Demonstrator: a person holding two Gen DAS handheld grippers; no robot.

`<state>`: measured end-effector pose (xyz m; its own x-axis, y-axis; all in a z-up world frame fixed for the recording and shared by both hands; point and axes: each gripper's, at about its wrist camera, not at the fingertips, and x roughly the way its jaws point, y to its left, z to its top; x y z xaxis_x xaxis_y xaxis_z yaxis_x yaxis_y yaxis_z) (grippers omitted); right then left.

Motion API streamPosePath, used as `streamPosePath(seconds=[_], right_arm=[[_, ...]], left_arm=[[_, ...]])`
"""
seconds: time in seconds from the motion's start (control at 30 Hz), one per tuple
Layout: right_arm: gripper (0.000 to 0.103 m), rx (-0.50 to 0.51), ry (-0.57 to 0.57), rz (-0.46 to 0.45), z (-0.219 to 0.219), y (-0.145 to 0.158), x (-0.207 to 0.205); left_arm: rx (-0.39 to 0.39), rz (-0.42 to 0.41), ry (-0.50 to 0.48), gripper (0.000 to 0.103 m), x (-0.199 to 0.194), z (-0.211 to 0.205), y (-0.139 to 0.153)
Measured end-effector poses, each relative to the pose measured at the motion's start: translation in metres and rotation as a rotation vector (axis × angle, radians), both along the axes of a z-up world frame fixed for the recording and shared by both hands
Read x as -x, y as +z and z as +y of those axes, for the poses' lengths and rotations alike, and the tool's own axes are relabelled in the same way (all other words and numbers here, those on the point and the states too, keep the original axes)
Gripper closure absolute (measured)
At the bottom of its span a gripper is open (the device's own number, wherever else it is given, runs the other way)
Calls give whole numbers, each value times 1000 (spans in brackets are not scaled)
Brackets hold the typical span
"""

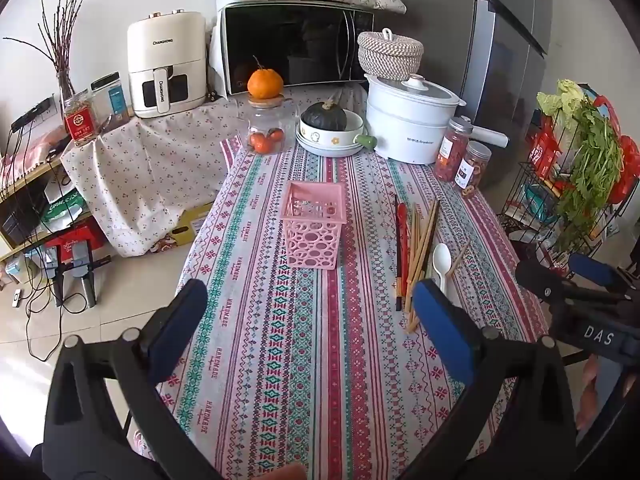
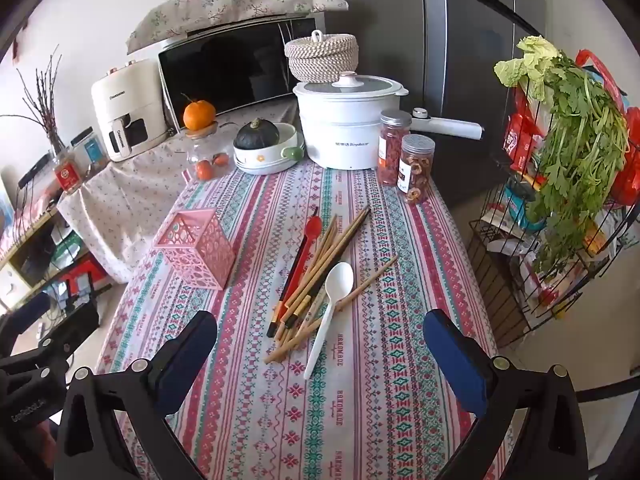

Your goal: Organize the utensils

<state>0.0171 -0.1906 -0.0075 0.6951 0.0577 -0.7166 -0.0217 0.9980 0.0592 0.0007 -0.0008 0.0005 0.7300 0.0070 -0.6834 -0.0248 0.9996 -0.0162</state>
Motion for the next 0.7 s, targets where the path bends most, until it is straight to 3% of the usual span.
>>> streamPosePath(seconds=[0.7], right_arm=[[0, 8, -2, 5, 1, -3, -3]], left_arm=[[21, -11, 10, 1, 3, 5, -2]])
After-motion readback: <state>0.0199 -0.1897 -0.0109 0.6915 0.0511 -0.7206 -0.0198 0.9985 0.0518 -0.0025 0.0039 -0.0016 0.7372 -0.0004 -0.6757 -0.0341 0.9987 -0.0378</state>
